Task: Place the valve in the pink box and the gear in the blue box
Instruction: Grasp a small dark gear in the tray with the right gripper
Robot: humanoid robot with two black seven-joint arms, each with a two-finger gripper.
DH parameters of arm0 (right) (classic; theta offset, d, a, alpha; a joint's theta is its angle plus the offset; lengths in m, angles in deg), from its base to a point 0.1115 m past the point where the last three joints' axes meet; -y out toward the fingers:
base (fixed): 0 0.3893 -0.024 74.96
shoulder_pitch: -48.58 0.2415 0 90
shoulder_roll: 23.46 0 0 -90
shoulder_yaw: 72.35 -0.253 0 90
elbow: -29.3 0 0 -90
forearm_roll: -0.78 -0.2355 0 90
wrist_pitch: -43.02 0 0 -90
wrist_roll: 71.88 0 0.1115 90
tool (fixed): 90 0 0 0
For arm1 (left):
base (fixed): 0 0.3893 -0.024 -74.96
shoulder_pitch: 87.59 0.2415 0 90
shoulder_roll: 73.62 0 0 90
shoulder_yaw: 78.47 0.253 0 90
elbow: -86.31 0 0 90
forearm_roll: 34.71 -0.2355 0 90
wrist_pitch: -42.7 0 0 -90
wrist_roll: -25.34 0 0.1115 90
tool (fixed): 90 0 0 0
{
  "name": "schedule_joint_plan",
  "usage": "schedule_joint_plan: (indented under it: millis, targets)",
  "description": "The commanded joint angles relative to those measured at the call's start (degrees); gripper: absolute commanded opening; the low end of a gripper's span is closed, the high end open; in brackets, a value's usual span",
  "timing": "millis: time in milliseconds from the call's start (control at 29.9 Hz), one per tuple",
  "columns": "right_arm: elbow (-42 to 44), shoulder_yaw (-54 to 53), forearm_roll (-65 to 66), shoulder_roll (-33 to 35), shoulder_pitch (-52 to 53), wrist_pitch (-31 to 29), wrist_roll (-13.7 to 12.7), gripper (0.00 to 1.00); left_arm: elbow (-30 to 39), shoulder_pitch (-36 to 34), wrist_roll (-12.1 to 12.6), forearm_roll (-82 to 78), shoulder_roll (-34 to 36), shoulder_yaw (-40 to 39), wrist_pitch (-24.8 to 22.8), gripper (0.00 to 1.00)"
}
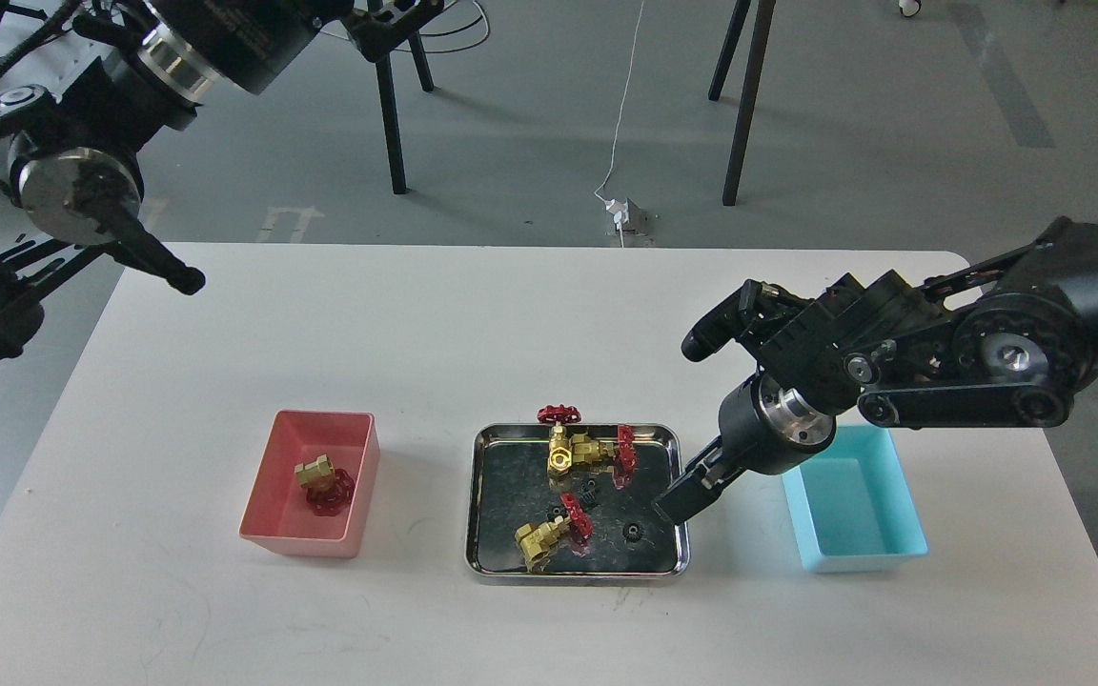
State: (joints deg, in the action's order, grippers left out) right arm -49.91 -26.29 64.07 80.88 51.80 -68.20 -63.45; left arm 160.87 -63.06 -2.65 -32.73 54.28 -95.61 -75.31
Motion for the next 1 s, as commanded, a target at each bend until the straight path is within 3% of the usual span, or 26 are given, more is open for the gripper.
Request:
schedule_joint_plan:
  millis: [0,200,334,401,969]
  targets:
    - [4.4,2.36,1.58,-5.54,-1.99,3.28,0.0,0.98,-0.11,2.1,-0.01,-0.04,-1.34,-1.66,0.01,0.99]
    - [5.64,2.89,1.84,-11.87,-2.17,4.26,-0.09,0.85,-0.46,3.77,-0.01,-0.04,-1.7,-4.04,0.01,0.99]
    - [8.27,5.79,1.93,-14.34,-3.04,5.74,-0.09,0.62,-0.46,3.77,-0.01,-0.04,-1.61,-4.13,0.01,0.99]
    - [9.76,6.06,2.02,-14.34,-3.31,6.8,-0.09,0.56,-0.46,3.86,-0.01,-0.04,-1.61,-4.13,0.01,0.99]
    - [11.62,5.62,0.96,-14.34,-5.24,7.68,0.09,0.54,-0.46,5.71,-0.01,-0.04,-1.78,-4.92,0.01,0.99]
